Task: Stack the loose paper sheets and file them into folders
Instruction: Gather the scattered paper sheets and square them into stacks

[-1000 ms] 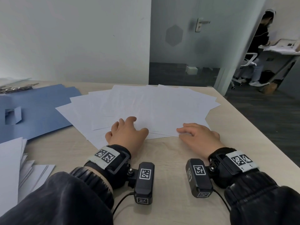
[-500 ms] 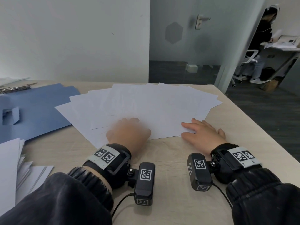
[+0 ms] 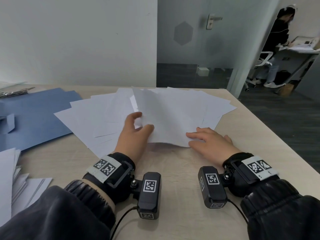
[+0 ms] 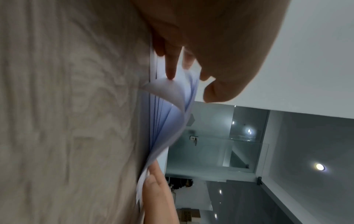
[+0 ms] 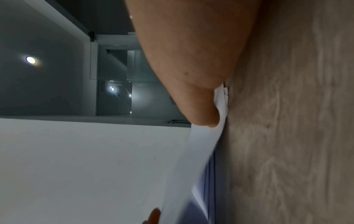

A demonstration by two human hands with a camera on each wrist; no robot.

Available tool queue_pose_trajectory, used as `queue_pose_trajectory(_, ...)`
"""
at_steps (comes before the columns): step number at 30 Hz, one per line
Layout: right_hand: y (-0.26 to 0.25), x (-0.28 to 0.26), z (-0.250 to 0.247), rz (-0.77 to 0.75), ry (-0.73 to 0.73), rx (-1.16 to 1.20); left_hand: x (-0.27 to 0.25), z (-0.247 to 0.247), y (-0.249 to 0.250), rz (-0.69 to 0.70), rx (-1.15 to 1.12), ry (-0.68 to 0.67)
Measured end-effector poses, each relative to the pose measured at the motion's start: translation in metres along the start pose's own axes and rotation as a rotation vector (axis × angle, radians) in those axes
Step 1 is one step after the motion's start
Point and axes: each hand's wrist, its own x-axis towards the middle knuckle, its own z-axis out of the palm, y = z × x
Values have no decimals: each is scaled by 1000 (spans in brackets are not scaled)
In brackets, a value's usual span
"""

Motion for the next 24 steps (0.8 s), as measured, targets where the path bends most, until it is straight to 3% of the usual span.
queue_pose_trajectory(3, 2, 0, -1, -2, 9, 39, 13, -10, 1, -128, -189, 43)
queue_pose_trajectory(8, 2, -1, -2, -17, 22, 81, 25, -18, 2, -244, -311, -38)
queue_pose_trajectory(13, 0, -2, 0, -54, 24, 101, 20, -14, 3, -270, -361, -141)
queue_pose_trajectory(18, 3, -2, 0, -101, 33, 240, 19, -21, 4, -257, -433, -12)
queue_pose_trajectory(24, 3, -10, -2, -36, 196, 508, 26, -30, -1, -165, -185, -30)
